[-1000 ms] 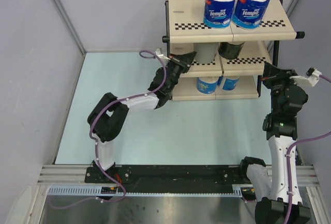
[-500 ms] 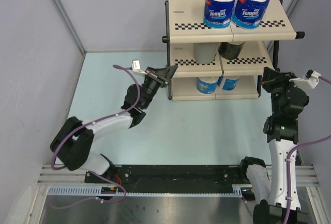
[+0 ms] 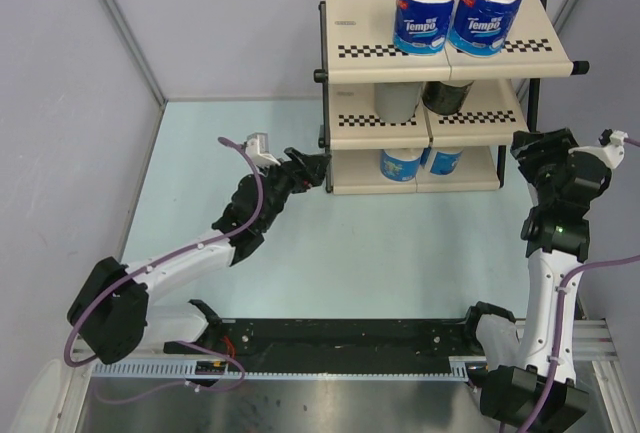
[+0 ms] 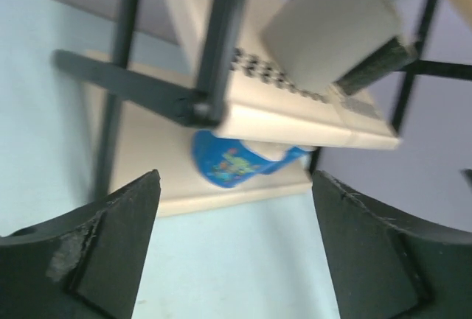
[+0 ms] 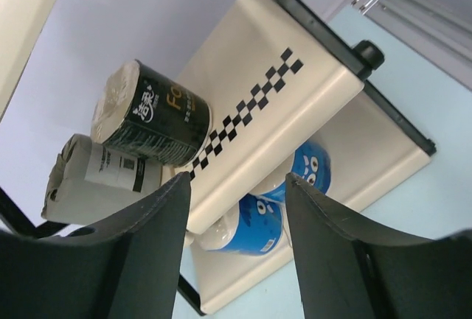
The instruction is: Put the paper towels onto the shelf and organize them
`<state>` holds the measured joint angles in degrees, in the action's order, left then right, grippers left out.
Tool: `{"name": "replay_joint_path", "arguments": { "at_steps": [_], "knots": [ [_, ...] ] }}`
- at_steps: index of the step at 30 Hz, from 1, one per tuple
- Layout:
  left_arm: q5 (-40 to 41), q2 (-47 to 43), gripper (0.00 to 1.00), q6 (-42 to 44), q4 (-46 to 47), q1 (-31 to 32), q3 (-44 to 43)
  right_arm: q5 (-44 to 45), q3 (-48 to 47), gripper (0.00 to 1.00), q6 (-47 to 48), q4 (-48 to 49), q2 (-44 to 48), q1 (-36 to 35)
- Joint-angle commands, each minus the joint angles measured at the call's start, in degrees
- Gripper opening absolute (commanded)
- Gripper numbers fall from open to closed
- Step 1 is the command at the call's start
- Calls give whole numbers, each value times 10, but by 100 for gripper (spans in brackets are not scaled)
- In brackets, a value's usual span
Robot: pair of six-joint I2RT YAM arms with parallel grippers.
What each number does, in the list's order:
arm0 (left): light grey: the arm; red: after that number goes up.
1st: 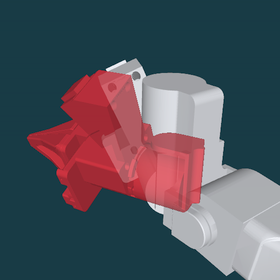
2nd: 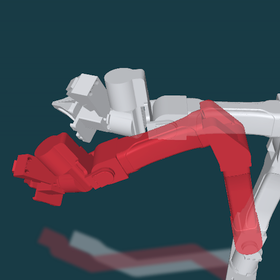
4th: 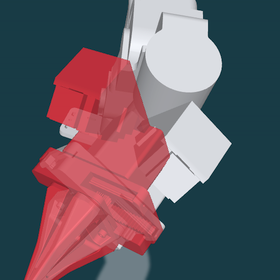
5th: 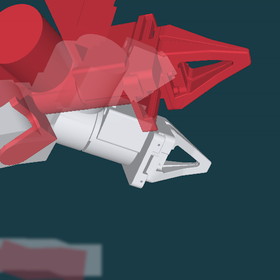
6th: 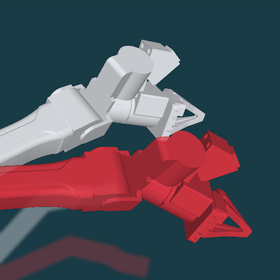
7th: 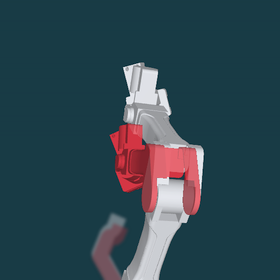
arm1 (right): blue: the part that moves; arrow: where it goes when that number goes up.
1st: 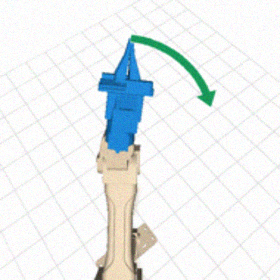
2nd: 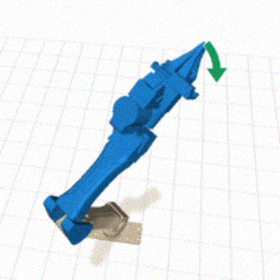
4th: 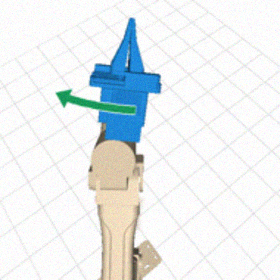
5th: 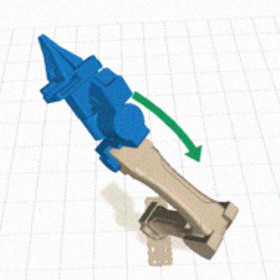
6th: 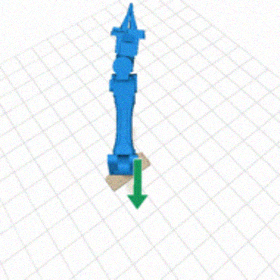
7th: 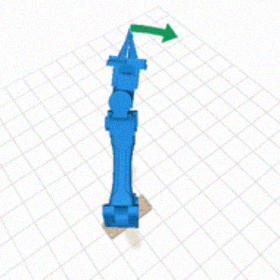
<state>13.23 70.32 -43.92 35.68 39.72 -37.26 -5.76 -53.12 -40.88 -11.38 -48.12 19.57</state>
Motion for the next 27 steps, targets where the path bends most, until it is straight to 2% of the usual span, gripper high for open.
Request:
{"name": "replay_joint_path", "arguments": {
  "at_steps": [1, 3, 10, 16, 21, 27],
  "knots": [
    [89, -5, 94, 108, -63, 2, -3, -33, -27, 60, -6, -1, 2, 3],
    [129, 14, 99, 118, -61, 2, -4, -33, -27, 60, -3, -4, 4, 3],
    [170, 79, 100, 217, -4, 15, -51, -35, -28, 61, 2, -9, 2, 3],
    [143, 75, 100, 241, 4, 23, -105, -36, -27, 61, 4, -15, -2, 3],
    [114, 53, 100, 240, 40, 27, -94, -33, -27, 62, 7, -19, -2, 3],
    [145, 151, 100, 279, 39, 27, -173, -36, -27, 62, 4, -20, -1, 3]
  ]
}}
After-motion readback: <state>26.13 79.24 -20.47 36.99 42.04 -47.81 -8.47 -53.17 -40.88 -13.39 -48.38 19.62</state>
